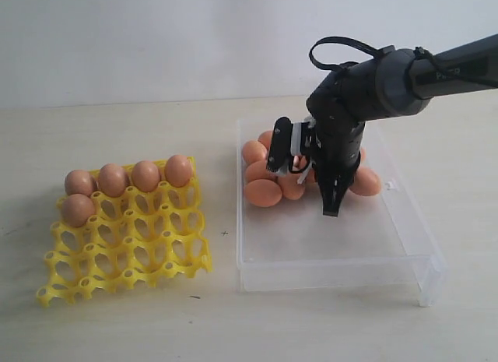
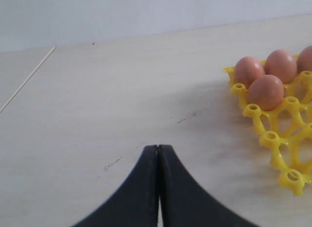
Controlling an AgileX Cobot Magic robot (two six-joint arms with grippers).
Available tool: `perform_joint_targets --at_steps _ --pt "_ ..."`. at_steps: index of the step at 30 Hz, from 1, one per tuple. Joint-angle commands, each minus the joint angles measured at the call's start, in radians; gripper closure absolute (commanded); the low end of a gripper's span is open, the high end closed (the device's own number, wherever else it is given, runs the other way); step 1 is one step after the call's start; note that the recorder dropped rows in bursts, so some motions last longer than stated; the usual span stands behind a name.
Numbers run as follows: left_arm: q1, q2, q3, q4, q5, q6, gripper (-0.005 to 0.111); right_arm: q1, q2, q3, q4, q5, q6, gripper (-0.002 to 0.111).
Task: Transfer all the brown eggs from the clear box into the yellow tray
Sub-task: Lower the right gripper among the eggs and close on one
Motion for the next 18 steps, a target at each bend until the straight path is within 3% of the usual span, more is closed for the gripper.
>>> perform_joint_targets --at_steps 1,7,13,15,18 --pt "-0.006 -0.006 -0.004 0.001 -0.008 -0.005 0.107 -0.008 -0.029 -0.005 -0.002 0.003 0.048 0.108" --pt "-0.006 -0.006 -0.004 0.001 -0.008 -0.005 0.107 -0.008 -0.07 -0.006 0.021 0.011 0.088 0.103" --pt "-0.006 -0.006 -0.004 0.001 -0.008 -0.005 0.107 -0.008 -0.127 -0.006 0.085 0.031 0.371 0.068" --pt "-0.006 -0.006 -0.004 0.001 -0.008 -0.005 0.107 -0.008 -0.145 -0.006 0.096 0.069 0.39 0.056" --pt "-0.006 -0.006 -0.004 0.001 -0.008 -0.005 0.107 -0.008 -0.167 -0.006 0.129 0.13 0.337 0.05"
